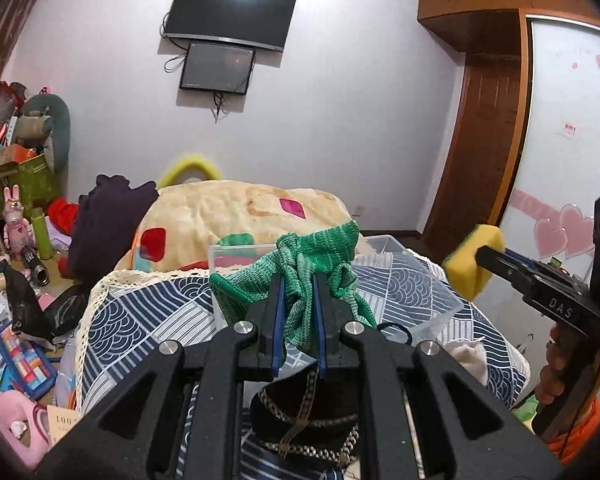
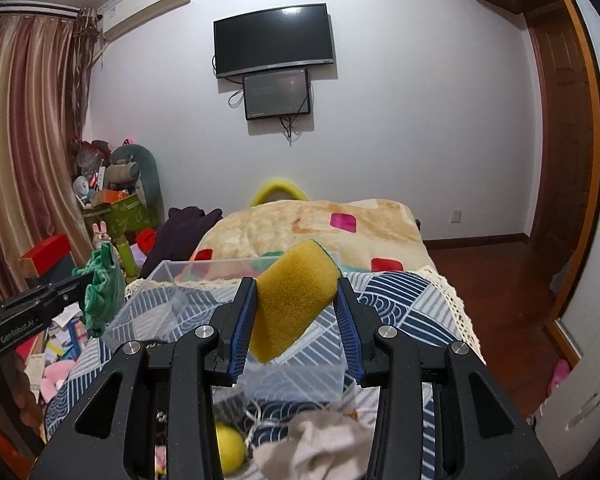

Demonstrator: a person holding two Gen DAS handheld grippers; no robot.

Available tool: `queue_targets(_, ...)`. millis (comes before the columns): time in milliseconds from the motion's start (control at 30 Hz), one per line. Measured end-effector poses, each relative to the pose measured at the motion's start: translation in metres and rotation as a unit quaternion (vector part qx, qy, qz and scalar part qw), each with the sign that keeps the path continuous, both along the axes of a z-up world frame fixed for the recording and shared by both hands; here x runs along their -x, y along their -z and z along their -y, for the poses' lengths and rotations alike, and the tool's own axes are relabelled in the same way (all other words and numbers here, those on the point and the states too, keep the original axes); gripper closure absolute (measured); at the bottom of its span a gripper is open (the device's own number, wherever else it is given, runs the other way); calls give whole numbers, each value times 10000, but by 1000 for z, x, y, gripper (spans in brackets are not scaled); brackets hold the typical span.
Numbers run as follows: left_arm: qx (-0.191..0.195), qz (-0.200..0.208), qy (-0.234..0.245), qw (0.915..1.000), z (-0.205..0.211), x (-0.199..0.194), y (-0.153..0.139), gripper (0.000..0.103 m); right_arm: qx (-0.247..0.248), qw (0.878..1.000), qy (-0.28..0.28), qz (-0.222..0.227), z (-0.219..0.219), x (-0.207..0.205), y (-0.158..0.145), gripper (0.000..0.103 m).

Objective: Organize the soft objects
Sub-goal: 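Drop the green cloth into the clear box with the left tool while the right tool drops the sponge in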

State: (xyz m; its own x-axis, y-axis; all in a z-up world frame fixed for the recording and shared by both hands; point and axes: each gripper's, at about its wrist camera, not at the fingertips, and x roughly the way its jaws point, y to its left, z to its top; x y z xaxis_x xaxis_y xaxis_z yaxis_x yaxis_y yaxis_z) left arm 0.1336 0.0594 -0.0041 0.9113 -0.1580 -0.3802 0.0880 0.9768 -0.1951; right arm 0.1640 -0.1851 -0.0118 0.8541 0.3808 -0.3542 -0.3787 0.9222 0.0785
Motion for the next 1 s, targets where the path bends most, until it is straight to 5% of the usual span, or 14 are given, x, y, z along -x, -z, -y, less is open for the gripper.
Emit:
queue_targets(733,-304,-1096,-179,9933,8,-70,46,90,944,9910,-202,-926,-43,-41,42,66)
queue_targets(1000,-398,-1012,-190,9939,10,-63,44,64,981,9900,-313,-960,-42,-40,41,62)
